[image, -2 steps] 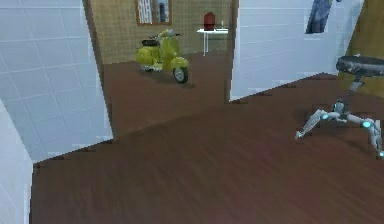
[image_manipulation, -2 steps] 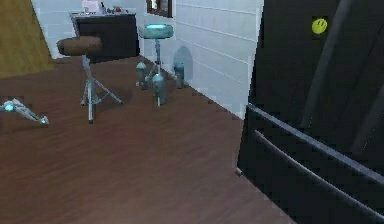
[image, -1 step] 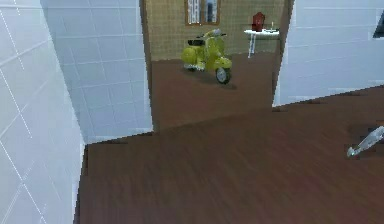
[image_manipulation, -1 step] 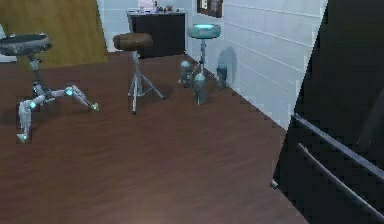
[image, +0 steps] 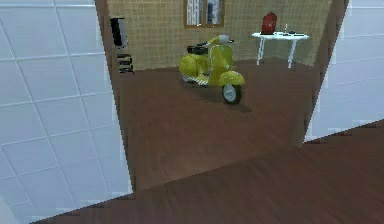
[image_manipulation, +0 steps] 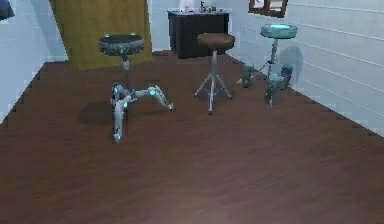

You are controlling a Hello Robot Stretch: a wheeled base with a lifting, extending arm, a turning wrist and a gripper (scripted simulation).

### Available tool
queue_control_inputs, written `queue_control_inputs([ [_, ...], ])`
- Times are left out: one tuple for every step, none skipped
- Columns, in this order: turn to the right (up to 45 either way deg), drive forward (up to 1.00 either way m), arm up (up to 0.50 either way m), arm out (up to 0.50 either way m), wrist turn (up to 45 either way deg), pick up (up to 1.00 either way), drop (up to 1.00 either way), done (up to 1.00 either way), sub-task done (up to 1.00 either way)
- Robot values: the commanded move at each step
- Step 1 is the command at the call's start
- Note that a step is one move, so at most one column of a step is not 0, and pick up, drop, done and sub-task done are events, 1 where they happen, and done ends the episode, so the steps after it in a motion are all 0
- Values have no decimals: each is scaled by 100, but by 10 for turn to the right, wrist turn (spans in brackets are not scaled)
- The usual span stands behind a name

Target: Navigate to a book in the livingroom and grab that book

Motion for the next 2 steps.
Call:
queue_control_inputs([
  [0,100,0,0,0,0,0,0,0],
  [30,0,0,0,0,0,0,0,0],
])
